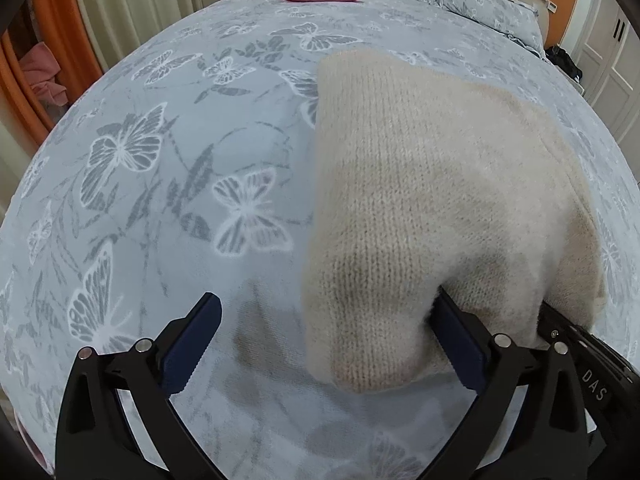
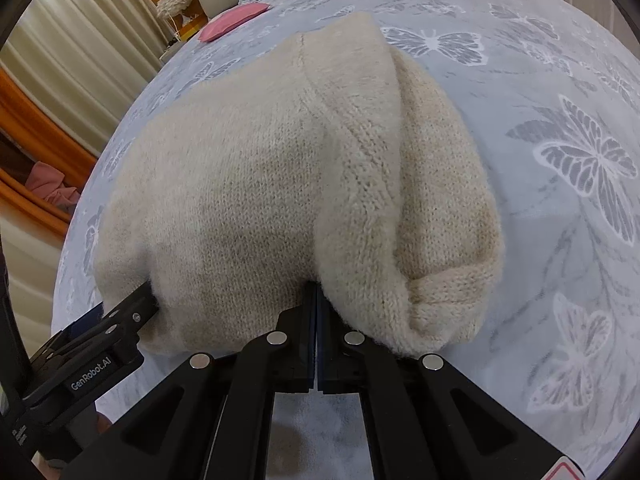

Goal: Fold small clothes

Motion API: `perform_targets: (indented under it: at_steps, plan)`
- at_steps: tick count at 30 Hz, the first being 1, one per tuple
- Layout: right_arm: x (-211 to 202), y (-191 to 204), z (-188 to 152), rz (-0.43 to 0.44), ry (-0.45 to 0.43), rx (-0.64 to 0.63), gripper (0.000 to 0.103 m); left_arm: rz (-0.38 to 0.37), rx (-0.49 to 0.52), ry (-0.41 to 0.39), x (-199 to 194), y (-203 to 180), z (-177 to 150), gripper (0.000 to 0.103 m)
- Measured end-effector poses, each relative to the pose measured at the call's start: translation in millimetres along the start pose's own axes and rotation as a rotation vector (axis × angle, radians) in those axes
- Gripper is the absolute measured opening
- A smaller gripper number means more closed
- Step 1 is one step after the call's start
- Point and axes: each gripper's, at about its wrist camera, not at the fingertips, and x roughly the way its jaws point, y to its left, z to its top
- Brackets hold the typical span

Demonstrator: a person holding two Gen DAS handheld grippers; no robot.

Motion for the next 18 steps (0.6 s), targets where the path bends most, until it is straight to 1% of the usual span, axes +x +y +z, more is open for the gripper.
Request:
perform_targets:
  at_steps: [8, 11, 13, 15, 16, 17, 18]
  plan:
    - [2, 4, -2, -0.001, -0.008, 0.006, 0.0, 0.005, 0.01, -0.003, 3, -1, 0, 0.098]
    - [1, 4, -1, 0.006, -0.011, 0.015, 0.0, -0.006, -0.003, -0.006, 0, 0, 2, 0.098]
    - [-5, 2, 1, 0.023, -0.019, 0.034, 0.0, -0.024, -0.023, -0.023, -10, 3, 4, 0.098]
    - [-19, 1, 3, 0.041, -0.046, 0.064, 0.001, -0.046, -0.038, -0.057, -24, 6, 6, 0.098]
    - [-28, 2, 4, 0.048, -0.072, 0.065, 0.005, -0.052, -0.039, -0.071, -29, 7, 7, 0.098]
    - [-43, 5, 5, 0.045, -0.135, 0.055, 0.008, -0.055, -0.039, -0.096, -38, 9, 7, 0.098]
    - [-52, 7, 5, 0.029, -0.171, 0.046, 0.012, -0.054, -0.039, -0.116, -44, 10, 7, 0.098]
